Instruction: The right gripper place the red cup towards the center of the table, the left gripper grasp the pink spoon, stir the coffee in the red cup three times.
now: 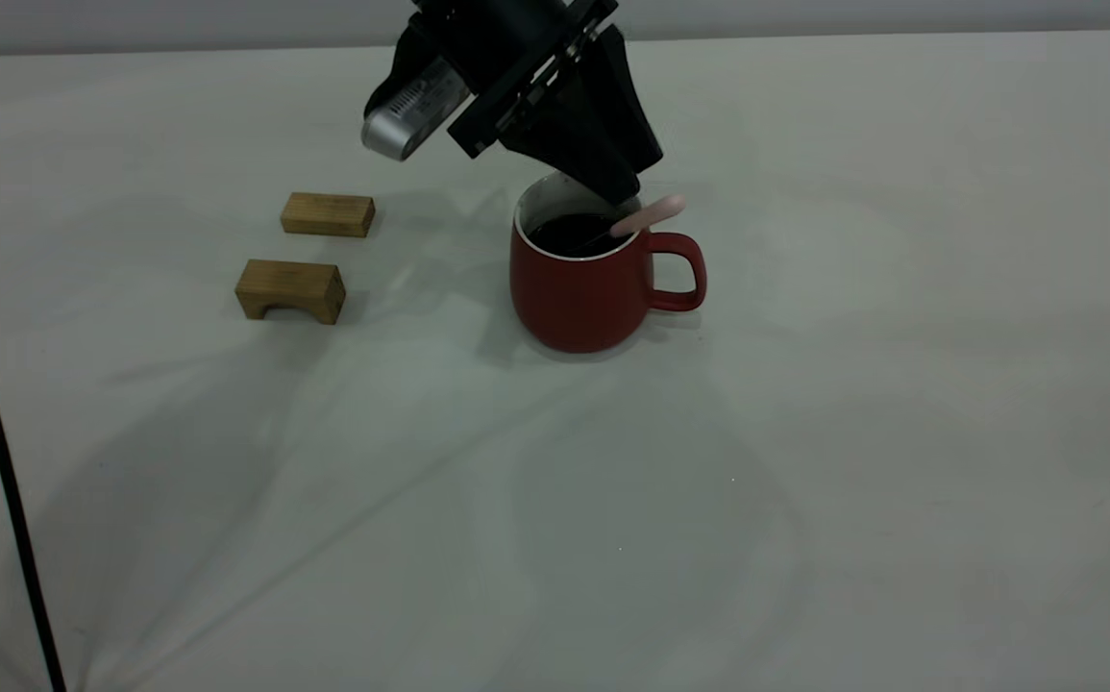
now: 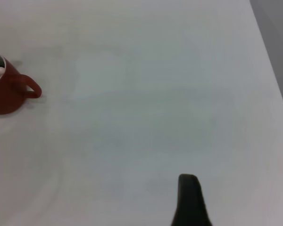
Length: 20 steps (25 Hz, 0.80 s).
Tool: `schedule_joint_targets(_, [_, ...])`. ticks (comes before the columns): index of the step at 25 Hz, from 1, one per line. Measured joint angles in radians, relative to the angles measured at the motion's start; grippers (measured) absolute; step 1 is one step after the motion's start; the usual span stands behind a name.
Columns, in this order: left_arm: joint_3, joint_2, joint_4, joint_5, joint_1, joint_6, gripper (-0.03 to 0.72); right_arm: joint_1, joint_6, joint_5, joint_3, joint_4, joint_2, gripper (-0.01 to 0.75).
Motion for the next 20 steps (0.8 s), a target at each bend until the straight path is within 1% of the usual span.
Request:
schedule_joint_targets(5, [-0.094,-0.027,0.035,0.000,0.000,-0.007,0.388,0.000,0.000,0.000,0.000,0.000,0.000,0.586])
schedule_joint_targets(8, [-0.173,-0.050,0.097,0.000,0.000,-0.039,0.388,0.000,0.000,0.000,0.000,0.000,0.000,0.585])
schedule_joint_targets(10, [-0.232,-0.077,0.173,0.000,0.000,-0.039,0.388,0.000,0.000,0.000,0.000,0.000,0.000,0.585])
schedule_joint_targets(12, [-0.281,-0.110,0.263,0.000,0.000,0.003,0.388,0.000,0.000,0.000,0.000,0.000,0.000,0.585])
schedule_joint_targets(13, [-0.305,-0.131,0.315,0.000,0.000,0.038,0.388,0.000,0.000,0.000,0.000,0.000,0.000,0.585])
schedule_joint_targets(15, [-0.337,-0.170,0.435,0.000,0.000,0.173,0.388,0.000,0.000,0.000,0.000,0.000,0.000,0.585])
schedule_joint_targets(18, [-0.351,-0.239,0.623,0.000,0.000,0.468,0.388,0.000,0.000,0.000,0.000,0.000,0.000,0.585])
schedule_joint_targets(20, [-0.352,-0.288,0.720,0.000,0.000,0.673,0.388,0.000,0.000,0.000,0.000,0.000,0.000,0.585])
